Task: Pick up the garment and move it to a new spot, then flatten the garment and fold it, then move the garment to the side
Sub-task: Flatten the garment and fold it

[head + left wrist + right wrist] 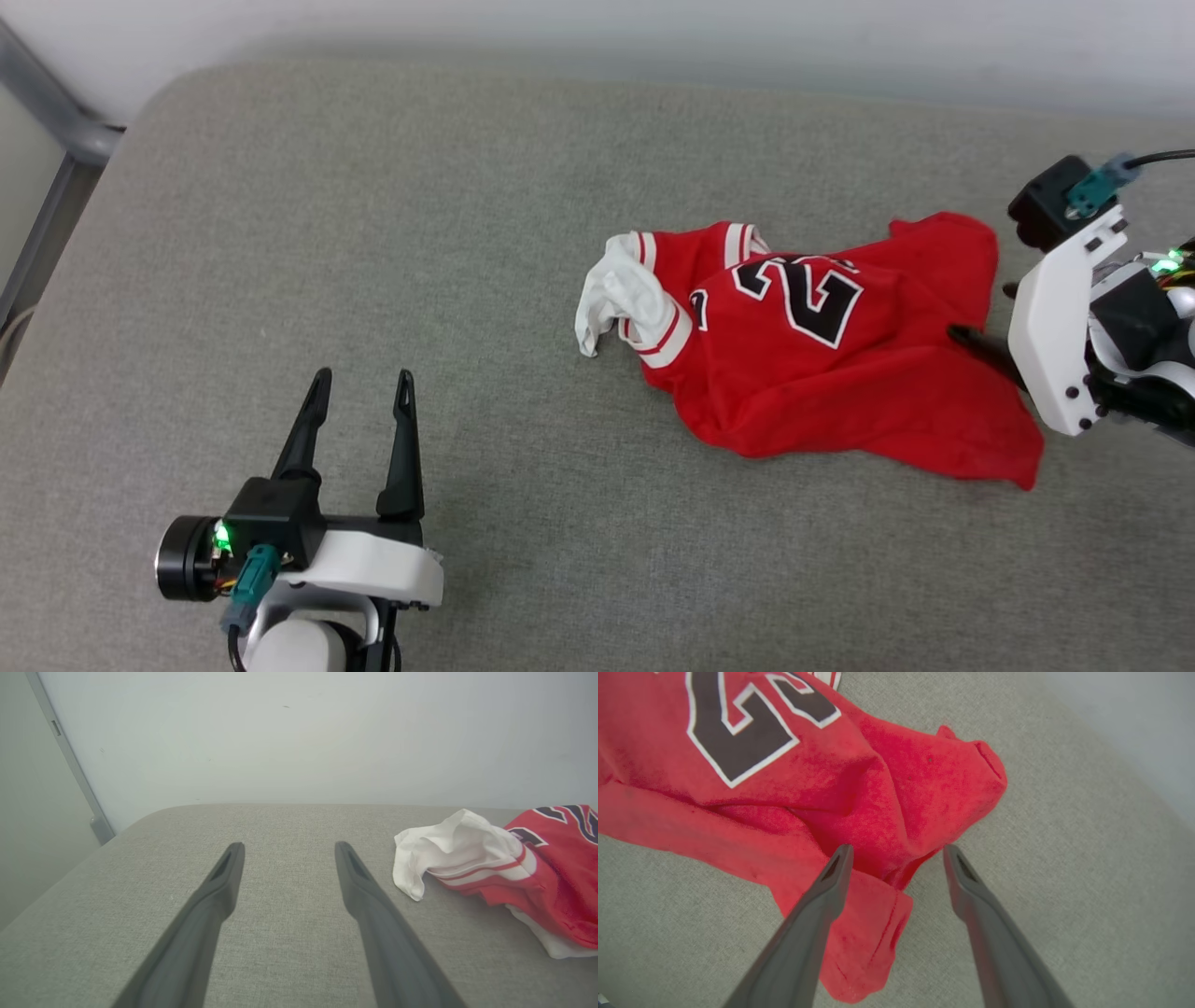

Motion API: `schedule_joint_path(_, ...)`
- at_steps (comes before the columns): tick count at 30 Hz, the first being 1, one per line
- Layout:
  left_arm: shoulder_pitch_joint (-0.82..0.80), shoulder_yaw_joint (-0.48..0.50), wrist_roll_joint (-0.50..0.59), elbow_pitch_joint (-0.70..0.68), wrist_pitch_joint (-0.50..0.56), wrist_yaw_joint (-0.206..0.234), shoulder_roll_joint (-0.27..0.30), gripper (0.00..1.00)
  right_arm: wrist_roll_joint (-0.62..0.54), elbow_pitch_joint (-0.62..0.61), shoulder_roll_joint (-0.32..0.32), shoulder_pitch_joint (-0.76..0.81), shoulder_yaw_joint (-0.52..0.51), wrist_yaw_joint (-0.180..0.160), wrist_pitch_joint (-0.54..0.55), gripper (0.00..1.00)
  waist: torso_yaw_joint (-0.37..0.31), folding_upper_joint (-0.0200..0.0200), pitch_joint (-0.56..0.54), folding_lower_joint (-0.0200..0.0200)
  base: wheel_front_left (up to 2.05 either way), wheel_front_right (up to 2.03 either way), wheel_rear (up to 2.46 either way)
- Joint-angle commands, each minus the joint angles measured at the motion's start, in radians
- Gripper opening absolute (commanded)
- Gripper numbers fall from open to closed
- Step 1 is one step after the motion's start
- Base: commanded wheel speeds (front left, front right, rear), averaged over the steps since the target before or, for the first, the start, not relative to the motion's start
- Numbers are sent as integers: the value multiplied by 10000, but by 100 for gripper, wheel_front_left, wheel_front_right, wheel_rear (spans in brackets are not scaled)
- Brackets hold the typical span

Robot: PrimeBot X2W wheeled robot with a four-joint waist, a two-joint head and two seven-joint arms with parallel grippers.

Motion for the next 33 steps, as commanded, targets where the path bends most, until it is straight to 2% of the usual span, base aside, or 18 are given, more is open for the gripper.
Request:
schedule_joint_path(1,-173,-15,-21,-56,-26,35,-15,100,100,73,-89,-263,269,-10,289,100,160,0,279,-1,0,0,0)
schedule_joint_path(5,-370,-97,-89,-155,-26,72,-26,100,166,380,-4,-657,1081,-10,816,100,318,0,680,-1,0,0,0)
schedule_joint_path(15,-672,-389,-333,-177,-26,271,-27,100,365,2148,447,-229,3067,-7,555,100,523,0,1160,-1,0,0,0)
schedule_joint_path(18,-683,-388,-338,-153,-25,305,-28,100,489,2385,510,-169,3321,-9,237,100,505,0,1156,-1,0,0,0)
schedule_joint_path(19,-652,-357,-306,-119,-26,329,-28,100,514,2489,585,-246,3577,-7,-85,39,438,0,1104,-1,0,0,0)
schedule_joint_path(20,-635,-332,-284,-87,-26,331,-28,100,556,2503,627,-382,3593,-7,-346,0,396,0,1059,-1,0,0,0)
schedule_joint_path(26,-494,-284,-158,112,-26,240,-29,100,835,2270,588,-1154,3526,-9,-1644,0,191,0,628,-1,0,0,0)
schedule_joint_path(33,-48,-216,-67,290,-26,236,-28,100,1076,1030,-88,-1457,3404,-9,-3368,0,-71,0,-358,-1,0,0,0)
